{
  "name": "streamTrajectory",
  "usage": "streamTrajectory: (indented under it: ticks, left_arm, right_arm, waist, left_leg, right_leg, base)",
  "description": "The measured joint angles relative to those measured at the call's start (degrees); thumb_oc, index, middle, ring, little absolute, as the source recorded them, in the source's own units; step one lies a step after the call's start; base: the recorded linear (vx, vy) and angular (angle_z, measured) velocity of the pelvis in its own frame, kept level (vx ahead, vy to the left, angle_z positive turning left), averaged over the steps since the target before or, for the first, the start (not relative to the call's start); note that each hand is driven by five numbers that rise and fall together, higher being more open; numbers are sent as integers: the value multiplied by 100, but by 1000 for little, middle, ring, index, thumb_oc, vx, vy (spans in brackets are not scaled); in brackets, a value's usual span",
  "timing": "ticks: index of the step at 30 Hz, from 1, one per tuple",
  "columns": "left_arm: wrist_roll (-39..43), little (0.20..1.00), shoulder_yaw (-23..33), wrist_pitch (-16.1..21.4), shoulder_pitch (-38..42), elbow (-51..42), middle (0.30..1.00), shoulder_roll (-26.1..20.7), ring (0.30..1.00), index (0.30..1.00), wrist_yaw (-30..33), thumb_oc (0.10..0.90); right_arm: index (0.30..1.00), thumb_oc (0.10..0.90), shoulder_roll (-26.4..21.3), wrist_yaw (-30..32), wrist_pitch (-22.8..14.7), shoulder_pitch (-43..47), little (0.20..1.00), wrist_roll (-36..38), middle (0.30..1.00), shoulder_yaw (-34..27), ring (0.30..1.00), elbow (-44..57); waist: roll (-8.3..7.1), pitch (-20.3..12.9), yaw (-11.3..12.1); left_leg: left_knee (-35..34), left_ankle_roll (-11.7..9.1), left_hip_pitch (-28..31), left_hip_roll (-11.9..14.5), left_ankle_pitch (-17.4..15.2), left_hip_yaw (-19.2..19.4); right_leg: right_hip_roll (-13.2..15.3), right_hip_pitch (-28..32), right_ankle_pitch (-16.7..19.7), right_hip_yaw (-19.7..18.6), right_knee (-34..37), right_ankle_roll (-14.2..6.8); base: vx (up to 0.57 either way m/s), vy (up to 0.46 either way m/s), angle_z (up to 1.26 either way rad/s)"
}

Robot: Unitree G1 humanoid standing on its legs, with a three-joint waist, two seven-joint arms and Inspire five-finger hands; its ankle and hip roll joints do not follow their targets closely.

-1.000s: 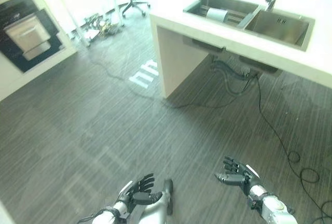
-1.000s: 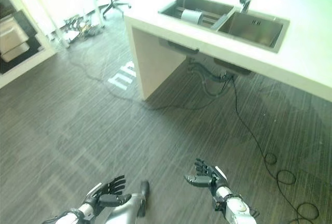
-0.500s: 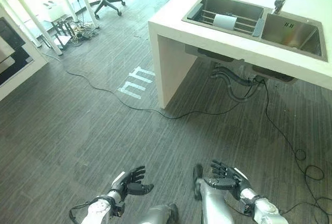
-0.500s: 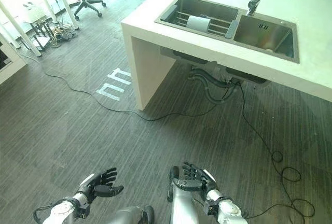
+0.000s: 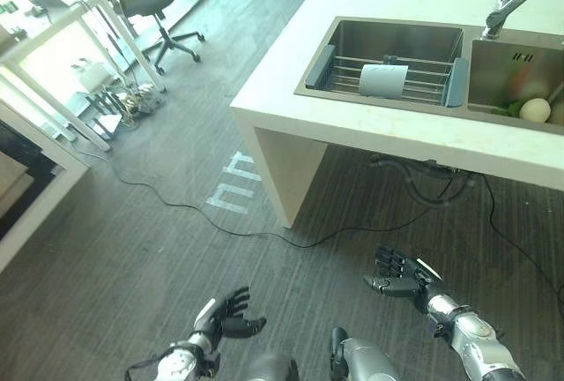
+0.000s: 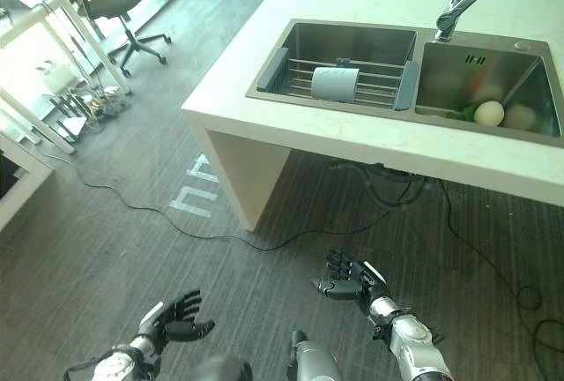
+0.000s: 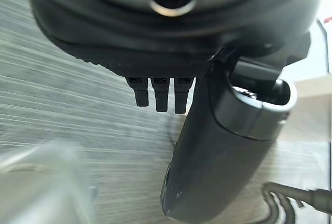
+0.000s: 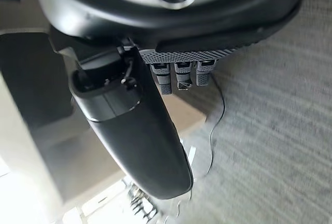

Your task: Place the dishes in the dishwasher.

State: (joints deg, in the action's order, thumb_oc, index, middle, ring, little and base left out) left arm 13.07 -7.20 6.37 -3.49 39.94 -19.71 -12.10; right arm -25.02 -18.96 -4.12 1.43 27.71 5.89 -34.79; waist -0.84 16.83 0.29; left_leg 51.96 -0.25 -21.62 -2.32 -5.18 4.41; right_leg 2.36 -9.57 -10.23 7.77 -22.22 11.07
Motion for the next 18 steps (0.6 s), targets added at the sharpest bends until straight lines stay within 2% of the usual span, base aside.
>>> streamTrajectory:
  ticks: [1,2,3,4,5,6,7,8,9,10,11,12,13,14,15,17,18]
  left_arm:
    - [-9,900,-72,-11,-11,84,900,17,900,900,3,800]
    - [-36,900,-114,-17,-131,216,900,24,900,900,-48,800]
    - [-29,900,-110,-8,-244,294,900,41,900,900,-72,800]
    - [-40,900,-101,64,-329,309,900,93,900,900,-69,800]
    - [-40,900,-82,132,-331,310,900,141,900,900,-68,800]
    - [-32,900,-35,127,-298,275,900,196,900,900,-83,800]
    - [7,900,90,151,-292,195,900,256,900,900,-84,800]
    - [-1,900,117,156,-225,151,900,234,900,900,-85,800]
    - [-35,900,141,147,-226,141,900,170,900,900,-83,800]
    - [-49,900,132,110,-287,135,900,126,900,900,-95,800]
    - [-61,900,48,103,-401,124,900,120,900,900,-117,800]
    - [-68,900,-68,94,-291,275,900,5,900,900,-134,800]
    - [-84,900,-23,110,-185,310,900,10,900,900,-104,800]
    - [-83,900,-14,117,-178,303,900,9,900,900,-104,800]
    - [-80,900,3,120,17,228,900,-22,900,900,-120,800]
    - [-89,900,-2,110,164,273,900,-42,900,900,-93,800]
    - [-86,900,-34,118,168,296,900,-79,900,900,-85,800]
  right_arm:
    - [900,800,18,-51,5,27,900,0,900,70,900,-147]
    - [900,800,125,-56,3,103,900,1,900,84,900,-279]
    - [900,800,178,-65,1,59,900,2,900,194,900,-342]
    - [900,800,168,-107,-28,19,900,63,900,322,900,-392]
    - [900,800,120,-130,-10,75,900,58,900,352,900,-442]
    - [900,800,100,-176,22,92,900,58,900,388,900,-447]
    - [900,800,118,-193,43,56,900,58,900,436,900,-460]
    - [900,800,118,-218,64,1,900,57,900,507,900,-477]
    - [900,800,146,-246,70,-23,900,59,900,554,900,-477]
    - [900,800,164,-244,68,-53,900,61,900,559,900,-415]
    - [900,800,76,-257,68,-200,900,61,900,557,900,-327]
    - [900,800,262,-178,78,-269,900,61,900,444,900,-451]
    - [900,800,284,-170,91,-341,900,62,900,417,900,-431]
    - [900,800,285,-174,90,-339,900,62,900,420,900,-427]
    - [900,800,272,-199,61,-324,900,63,900,381,900,-390]
    - [900,800,288,-188,89,-323,900,58,900,411,900,-422]
    - [900,800,320,-208,74,-291,900,59,900,420,900,-482]
  waist:
    - [-29,55,109]
    - [30,84,130]
    - [9,93,124]
    - [112,80,151]
    - [284,125,176]
    - [396,203,162]
    - [443,244,168]
    - [414,240,218]
    - [310,184,345]
    - [272,104,311]
    - [488,-24,106]
    - [374,-50,-46]
    - [321,-113,-44]
    - [310,-116,-37]
    - [251,-142,-24]
    - [271,-137,-5]
    - [353,-133,-7]
  left_leg:
    - [-1276,57,-16,-139,13,-147]
    - [-2188,39,48,-104,43,-141]
    - [-3181,-49,177,-104,131,-159]
    - [-4252,-305,240,-135,317,-489]
    - [-4840,-432,218,-73,424,-833]
    - [-4908,-429,88,-51,465,-1033]
    - [-4607,-413,-179,-37,494,-1044]
    - [-4316,-213,-194,19,542,-759]
    - [-3847,114,-123,114,559,-359]
    - [-3661,290,85,75,591,-172]
    - [-3929,932,773,15,1046,-348]
    - [-4222,522,1110,-27,1300,-423]
    - [-4457,549,1207,-172,1283,-441]
    - [-4479,556,1208,-184,1300,-435]
    - [-4664,590,1195,-293,1391,-374]
    - [-4718,596,1271,-463,1395,-422]
    - [-4734,584,1321,-504,1244,-476]
  right_leg:
    - [-17,222,47,-184,66,-122]
    - [-101,524,2,-237,157,-214]
    - [-134,790,-128,-275,196,-257]
    - [-286,983,-263,-519,273,-335]
    - [-414,1093,-274,-622,317,-308]
    - [-521,1221,-267,-687,326,-316]
    - [-559,1354,-305,-758,317,-386]
    - [-504,1410,-366,-719,314,-497]
    - [-368,1518,-453,-654,410,-634]
    - [-314,1681,-548,-673,536,-806]
    - [-458,1809,-724,-724,317,-1143]
    - [-329,1678,-1071,-703,-249,-1477]
    - [-165,1353,-1316,-646,-598,-1495]
    - [-159,1309,-1330,-636,-612,-1492]
    - [-20,805,-1367,-563,-653,-1479]
    - [27,497,-1355,-569,-669,-1465]
    - [-37,401,-1234,-565,-628,-1370]
  base:
    - [374,121,-97]
    - [393,149,-113]
    - [398,158,-91]
    - [337,136,-86]
    - [203,128,-76]
    - [148,159,-67]
    - [96,166,-65]
    - [110,160,-109]
    - [163,192,-128]
    - [162,190,-122]
    - [133,180,-47]
    - [87,142,-6]
    - [67,138,11]
    - [54,124,-2]
    - [37,118,5]
    - [45,114,27]
    - [47,102,26]
